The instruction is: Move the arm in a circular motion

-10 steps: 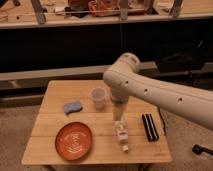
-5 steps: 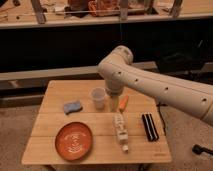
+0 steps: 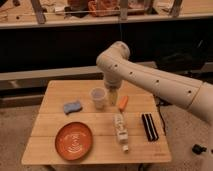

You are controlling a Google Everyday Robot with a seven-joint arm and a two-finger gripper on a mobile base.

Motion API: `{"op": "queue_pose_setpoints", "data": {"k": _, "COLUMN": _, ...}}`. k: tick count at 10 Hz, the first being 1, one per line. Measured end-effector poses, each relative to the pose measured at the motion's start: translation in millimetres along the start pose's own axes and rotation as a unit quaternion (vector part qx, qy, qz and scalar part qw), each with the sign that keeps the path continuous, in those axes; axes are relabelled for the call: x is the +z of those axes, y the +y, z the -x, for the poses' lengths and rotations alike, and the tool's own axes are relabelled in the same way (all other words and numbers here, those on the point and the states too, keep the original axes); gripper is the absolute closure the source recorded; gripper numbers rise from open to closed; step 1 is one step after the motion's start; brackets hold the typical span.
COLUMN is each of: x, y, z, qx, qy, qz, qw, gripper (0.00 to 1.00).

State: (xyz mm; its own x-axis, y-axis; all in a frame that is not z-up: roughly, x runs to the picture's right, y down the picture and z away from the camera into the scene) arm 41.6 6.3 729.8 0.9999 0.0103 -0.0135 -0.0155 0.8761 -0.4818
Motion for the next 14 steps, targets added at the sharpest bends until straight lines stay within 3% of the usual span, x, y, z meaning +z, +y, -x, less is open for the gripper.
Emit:
{"op": "queue_pose_setpoints", "data": {"k": 3, "x": 28.4, "y": -29.7, "z": -14.1, "qx": 0.004, "qy": 0.001, "qz": 0.009, "qw": 1.0, "gripper": 0.2}}
{"op": "queue_pose_setpoints", "data": {"k": 7, "x": 38.2, "y": -42.7, "z": -57.7, "qx": 0.034, "qy": 0.02, "qz": 0.014, "qw": 0.9991, "gripper": 0.2}}
{"op": "queue_pose_setpoints", "data": {"k": 10, "x": 37.3, "y": -34.3, "z": -106.8, "qx": 0.073, "qy": 0.037, "qz": 0.017, "qw": 0.9965, "gripper": 0.2}}
{"op": "queue_pose_setpoints", "data": {"k": 14, "x": 33.8, "y": 6.9, "z": -173.4, "qx": 0.132, "qy": 0.068, "qz": 0.025, "qw": 0.9886, "gripper": 0.2}}
